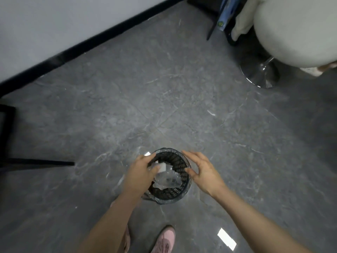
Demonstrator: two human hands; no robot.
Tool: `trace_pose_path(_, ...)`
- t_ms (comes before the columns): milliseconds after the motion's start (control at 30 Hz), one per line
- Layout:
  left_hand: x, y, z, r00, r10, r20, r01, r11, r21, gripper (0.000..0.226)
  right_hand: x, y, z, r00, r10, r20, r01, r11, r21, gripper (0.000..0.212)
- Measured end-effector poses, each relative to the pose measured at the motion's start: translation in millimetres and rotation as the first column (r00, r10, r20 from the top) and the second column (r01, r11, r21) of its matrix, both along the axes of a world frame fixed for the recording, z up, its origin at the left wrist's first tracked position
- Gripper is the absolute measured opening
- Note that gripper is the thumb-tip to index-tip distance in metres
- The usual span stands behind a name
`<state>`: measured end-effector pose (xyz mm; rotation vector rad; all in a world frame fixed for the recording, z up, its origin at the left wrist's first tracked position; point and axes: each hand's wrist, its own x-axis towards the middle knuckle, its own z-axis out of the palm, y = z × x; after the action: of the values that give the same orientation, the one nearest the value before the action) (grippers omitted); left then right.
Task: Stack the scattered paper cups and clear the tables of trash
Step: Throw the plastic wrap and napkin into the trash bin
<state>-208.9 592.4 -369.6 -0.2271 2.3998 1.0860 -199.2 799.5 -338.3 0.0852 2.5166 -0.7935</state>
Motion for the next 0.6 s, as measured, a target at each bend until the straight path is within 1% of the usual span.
trace_pose_path(100, -13.5, -30.1, 61.8, 0.999, -0.026, -0.032, 0.022, 0.995, -0.100, 0.047, -32.2, -18.5, 70.1, 0.976, 0.206, 0.074, -0.213, 0.970, 0.113, 0.052)
trace_pose_path(200, -20.1, -68.3, 137.3, 0.995, -0.063, -0.080, 0.038, 0.959, -0.281, 0.049, -56.4, -45.3, 145.7, 0.910, 0.391, 0.137, -0.413, 0.882, 0.225, 0.052)
trace_pose_path(267, -17.4, -94.1, 190.5, 0.990, -0.035, -0.134, -0.017, 0.928, -0.371, 0.049, -66.0, -68.6, 195.1, 0.862, 0.487, 0.144, -0.507, 0.815, 0.280, 0.053)
trace_pose_path(367, -3.0, -133.3, 266.5, 0.970, 0.060, -0.236, -0.161, 0.885, -0.436, 0.047, -72.2, -110.5, 264.8, 0.797, 0.593, 0.114, -0.594, 0.735, 0.326, 0.054)
trace_pose_path(467, 21.9, -172.8, 330.1, 0.939, 0.145, -0.312, -0.286, 0.832, -0.475, 0.047, -69.7, -155.4, 326.7, 0.726, 0.687, 0.036, -0.648, 0.666, 0.370, 0.055)
trace_pose_path(600, 62.4, -220.0, 392.4, 0.894, 0.278, -0.352, -0.427, 0.769, -0.476, 0.046, -53.1, -208.7, 388.7, 0.646, 0.761, -0.059, -0.686, 0.613, 0.392, 0.055)
